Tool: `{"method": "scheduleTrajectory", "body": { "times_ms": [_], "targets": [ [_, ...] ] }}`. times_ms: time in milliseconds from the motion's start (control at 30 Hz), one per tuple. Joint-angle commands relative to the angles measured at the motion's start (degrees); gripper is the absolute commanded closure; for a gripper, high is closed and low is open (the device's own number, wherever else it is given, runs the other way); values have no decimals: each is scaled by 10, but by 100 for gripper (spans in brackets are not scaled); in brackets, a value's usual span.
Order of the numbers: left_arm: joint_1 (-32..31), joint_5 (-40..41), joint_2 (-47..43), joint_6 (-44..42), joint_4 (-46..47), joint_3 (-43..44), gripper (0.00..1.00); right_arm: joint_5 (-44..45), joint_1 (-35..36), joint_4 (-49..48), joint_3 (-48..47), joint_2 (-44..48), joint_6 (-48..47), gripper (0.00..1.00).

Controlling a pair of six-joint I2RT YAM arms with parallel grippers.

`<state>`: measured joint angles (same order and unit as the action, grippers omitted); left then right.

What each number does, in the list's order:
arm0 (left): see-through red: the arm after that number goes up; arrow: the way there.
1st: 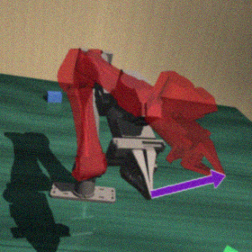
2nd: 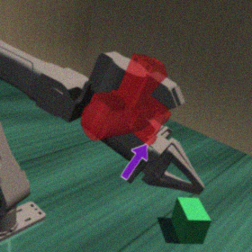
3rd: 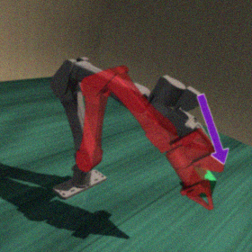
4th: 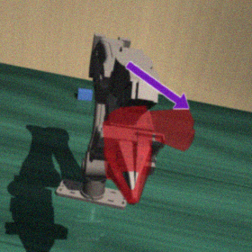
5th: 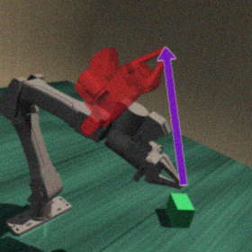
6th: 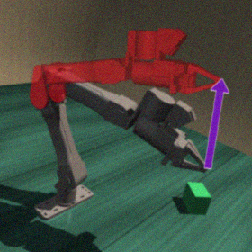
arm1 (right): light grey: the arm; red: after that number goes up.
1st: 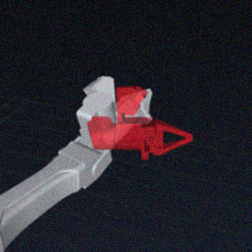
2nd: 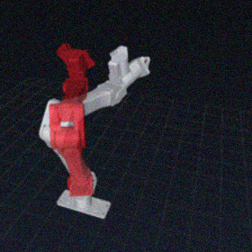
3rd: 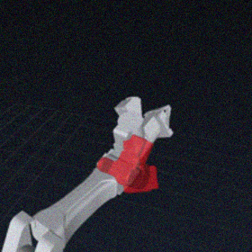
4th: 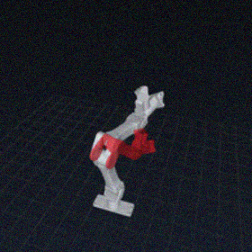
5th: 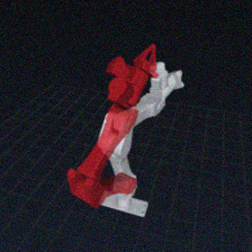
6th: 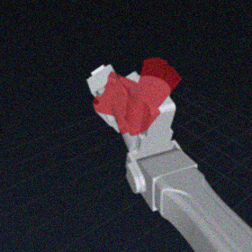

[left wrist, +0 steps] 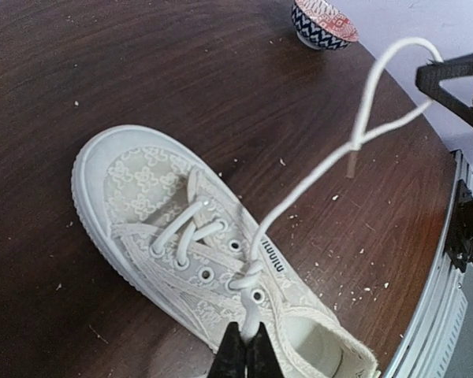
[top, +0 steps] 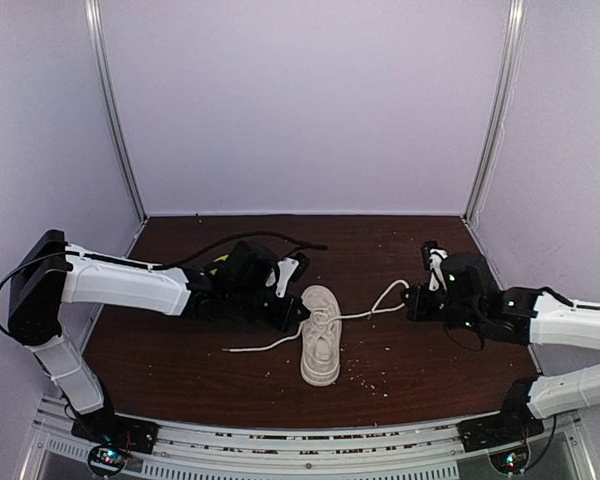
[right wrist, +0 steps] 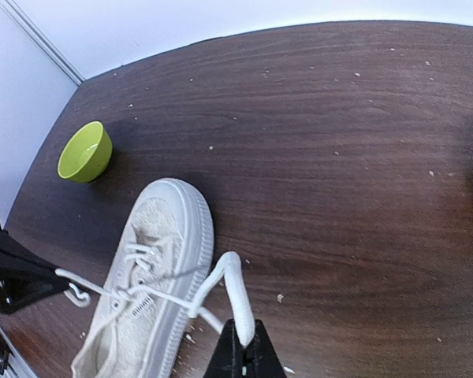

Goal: Tie the shoes

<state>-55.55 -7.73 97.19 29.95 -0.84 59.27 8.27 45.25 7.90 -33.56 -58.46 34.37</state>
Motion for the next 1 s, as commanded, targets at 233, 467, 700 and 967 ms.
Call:
{"method": "scheduleTrajectory", "body": {
  "times_ms": [233,467,700,967],
  "targets": [
    [2,-13,-21,37,67,-29,100,-120,75,-93,-268,-246,-23,74],
    [2,-21,-27,47,65,-33,100,-95,44,-141,-137,-175,6,35],
    [2,-42,-26,63,61,-20,100,-123,26,-201,-30,-128,-31,30],
    [2,-65,-9,93,22,23,100,-132,94,-351,5,-189,-108,31]
  ]
}}
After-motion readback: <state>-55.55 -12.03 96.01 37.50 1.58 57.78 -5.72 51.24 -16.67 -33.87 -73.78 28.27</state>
